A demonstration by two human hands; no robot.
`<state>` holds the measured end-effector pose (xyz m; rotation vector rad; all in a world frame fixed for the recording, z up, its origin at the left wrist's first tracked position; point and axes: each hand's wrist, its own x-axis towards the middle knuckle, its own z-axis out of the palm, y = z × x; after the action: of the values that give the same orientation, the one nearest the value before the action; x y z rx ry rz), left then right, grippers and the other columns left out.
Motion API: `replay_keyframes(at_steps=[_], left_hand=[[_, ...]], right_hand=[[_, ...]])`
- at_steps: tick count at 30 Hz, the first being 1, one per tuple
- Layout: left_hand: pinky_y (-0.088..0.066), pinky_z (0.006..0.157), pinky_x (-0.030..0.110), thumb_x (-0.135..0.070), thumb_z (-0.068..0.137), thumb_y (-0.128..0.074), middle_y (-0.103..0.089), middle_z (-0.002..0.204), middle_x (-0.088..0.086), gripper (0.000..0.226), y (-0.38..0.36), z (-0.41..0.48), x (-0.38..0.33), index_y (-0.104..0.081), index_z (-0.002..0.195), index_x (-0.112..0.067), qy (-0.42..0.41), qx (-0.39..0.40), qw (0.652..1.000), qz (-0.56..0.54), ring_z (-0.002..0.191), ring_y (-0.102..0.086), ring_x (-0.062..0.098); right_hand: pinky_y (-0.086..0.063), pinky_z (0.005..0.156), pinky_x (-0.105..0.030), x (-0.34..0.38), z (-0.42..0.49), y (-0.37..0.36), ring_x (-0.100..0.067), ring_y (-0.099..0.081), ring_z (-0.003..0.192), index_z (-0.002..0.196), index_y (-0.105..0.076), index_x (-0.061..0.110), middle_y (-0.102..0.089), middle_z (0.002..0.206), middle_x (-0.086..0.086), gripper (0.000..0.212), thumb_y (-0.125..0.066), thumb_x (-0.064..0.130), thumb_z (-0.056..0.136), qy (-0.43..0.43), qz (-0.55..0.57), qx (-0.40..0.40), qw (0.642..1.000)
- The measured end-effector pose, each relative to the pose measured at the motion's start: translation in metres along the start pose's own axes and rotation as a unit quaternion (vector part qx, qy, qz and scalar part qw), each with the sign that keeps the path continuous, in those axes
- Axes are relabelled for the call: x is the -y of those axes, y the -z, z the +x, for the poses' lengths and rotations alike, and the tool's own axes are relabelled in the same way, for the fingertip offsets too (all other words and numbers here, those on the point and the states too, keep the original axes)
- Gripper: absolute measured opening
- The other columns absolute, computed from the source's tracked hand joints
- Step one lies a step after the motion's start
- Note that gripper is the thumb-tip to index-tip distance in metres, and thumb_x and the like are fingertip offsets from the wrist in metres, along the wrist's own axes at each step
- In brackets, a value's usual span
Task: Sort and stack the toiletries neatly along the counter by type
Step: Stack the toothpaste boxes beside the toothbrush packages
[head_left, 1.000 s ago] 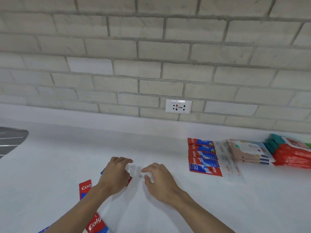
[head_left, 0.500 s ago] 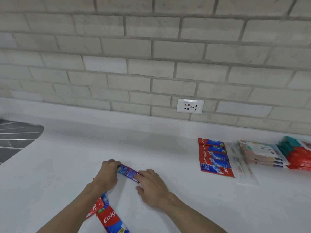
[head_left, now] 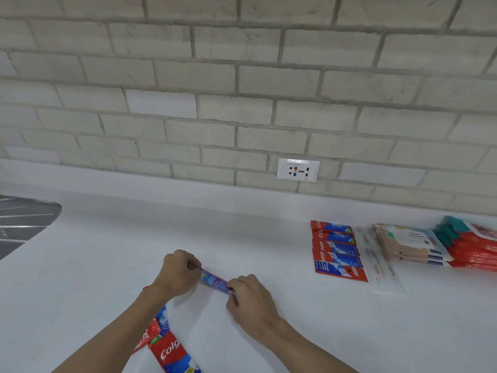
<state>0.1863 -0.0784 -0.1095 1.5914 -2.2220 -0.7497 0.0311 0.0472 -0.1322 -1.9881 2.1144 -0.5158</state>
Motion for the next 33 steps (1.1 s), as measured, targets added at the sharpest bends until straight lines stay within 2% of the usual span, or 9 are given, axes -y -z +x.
replay_keyframes(at_steps=[3, 7, 9, 12, 16, 20, 26, 28, 33], left_hand=[[-0.042, 0.056, 0.008, -0.009, 0.082, -0.059, -0.073, 0.079, -0.001, 0.018, 0.006, 0.001, -0.01, -0.077, 0.079, -0.009, 0.01, 0.015, 0.999, -0.027, 0.076, -0.065, 0.011], [-0.053, 0.066, 0.021, -0.01, 0.082, -0.063, -0.073, 0.066, -0.001, 0.019, 0.009, 0.003, -0.02, -0.078, 0.07, -0.013, 0.033, 0.068, 0.992, -0.098, 0.072, -0.067, 0.011], [-0.058, 0.075, 0.03, -0.011, 0.084, -0.062, -0.074, 0.07, 0.003, 0.02, 0.006, 0.001, -0.023, -0.078, 0.072, -0.012, 0.038, 0.1, 0.985, -0.133, 0.072, -0.068, 0.014], [-0.054, 0.069, 0.03, -0.011, 0.09, -0.056, -0.074, 0.086, 0.012, 0.023, -0.001, -0.003, -0.029, -0.077, 0.081, -0.012, 0.036, 0.152, 0.965, -0.213, 0.074, -0.063, 0.015], [-0.05, 0.077, 0.034, -0.008, 0.093, -0.053, -0.073, 0.099, 0.011, 0.02, -0.005, -0.006, -0.043, -0.072, 0.098, -0.013, 0.032, 0.212, 0.92, -0.327, 0.088, -0.066, 0.019], [-0.055, 0.08, 0.039, -0.003, 0.088, -0.064, -0.071, 0.101, 0.018, 0.016, -0.013, -0.001, -0.053, -0.069, 0.103, -0.005, 0.028, 0.234, 0.884, -0.403, 0.086, -0.067, 0.024], [-0.059, 0.069, 0.033, -0.001, 0.084, -0.07, -0.069, 0.098, 0.023, 0.018, -0.038, 0.013, -0.096, -0.067, 0.102, -0.001, 0.011, 0.19, 0.899, -0.395, 0.078, -0.069, 0.023], [-0.061, 0.071, 0.035, 0.001, 0.081, -0.072, -0.07, 0.095, 0.023, 0.021, -0.049, 0.019, -0.112, -0.066, 0.1, 0.0, 0.022, 0.17, 0.899, -0.402, 0.078, -0.071, 0.026], [-0.061, 0.072, 0.033, -0.003, 0.077, -0.077, -0.073, 0.085, 0.02, 0.026, -0.075, 0.033, -0.151, -0.062, 0.098, 0.002, 0.035, 0.139, 0.906, -0.399, 0.073, -0.073, 0.024]], right_hand=[[-0.044, 0.079, -0.032, -0.009, -0.001, 0.004, -0.02, -0.051, 0.103, 0.118, -0.061, 0.017, -0.062, 0.11, 0.0, 0.031, -0.039, 0.016, 0.096, -0.018, 0.03, -0.031, 0.999], [-0.045, 0.077, -0.02, -0.021, 0.001, 0.017, -0.014, -0.054, 0.094, 0.112, -0.064, 0.014, -0.062, 0.106, -0.003, 0.027, -0.043, 0.011, 0.095, -0.05, 0.078, -0.071, 0.993], [-0.038, 0.069, -0.005, -0.026, 0.001, 0.024, -0.008, -0.051, 0.089, 0.11, -0.066, 0.012, -0.062, 0.105, -0.002, 0.025, -0.045, 0.013, 0.096, -0.063, 0.115, -0.097, 0.987], [-0.035, 0.068, 0.001, -0.033, 0.0, 0.033, -0.004, -0.051, 0.088, 0.107, -0.068, 0.01, -0.064, 0.105, -0.003, 0.022, -0.048, 0.012, 0.097, -0.082, 0.161, -0.13, 0.975], [-0.038, 0.07, 0.0, -0.047, -0.001, 0.044, -0.004, -0.055, 0.085, 0.101, -0.07, 0.009, -0.065, 0.096, 0.002, 0.019, -0.051, 0.007, 0.095, -0.121, 0.207, -0.173, 0.955], [-0.048, 0.069, -0.009, -0.067, -0.002, 0.055, -0.008, -0.063, 0.083, 0.094, -0.07, 0.015, -0.066, 0.089, 0.006, 0.017, -0.055, 0.006, 0.093, -0.162, 0.266, -0.196, 0.93], [-0.058, 0.054, -0.027, -0.105, -0.008, 0.08, -0.015, -0.069, 0.076, 0.093, -0.065, 0.019, -0.065, 0.089, 0.002, 0.011, -0.06, 0.009, 0.093, -0.233, 0.337, -0.215, 0.886], [-0.06, 0.059, -0.03, -0.119, -0.009, 0.087, -0.016, -0.069, 0.081, 0.091, -0.066, 0.02, -0.065, 0.091, 0.004, 0.013, -0.063, 0.008, 0.091, -0.25, 0.346, -0.231, 0.874], [-0.057, 0.061, -0.02, -0.158, -0.011, 0.103, -0.011, -0.067, 0.08, 0.091, -0.065, 0.022, -0.066, 0.097, 0.001, 0.018, -0.069, 0.005, 0.086, -0.275, 0.339, -0.258, 0.862]])
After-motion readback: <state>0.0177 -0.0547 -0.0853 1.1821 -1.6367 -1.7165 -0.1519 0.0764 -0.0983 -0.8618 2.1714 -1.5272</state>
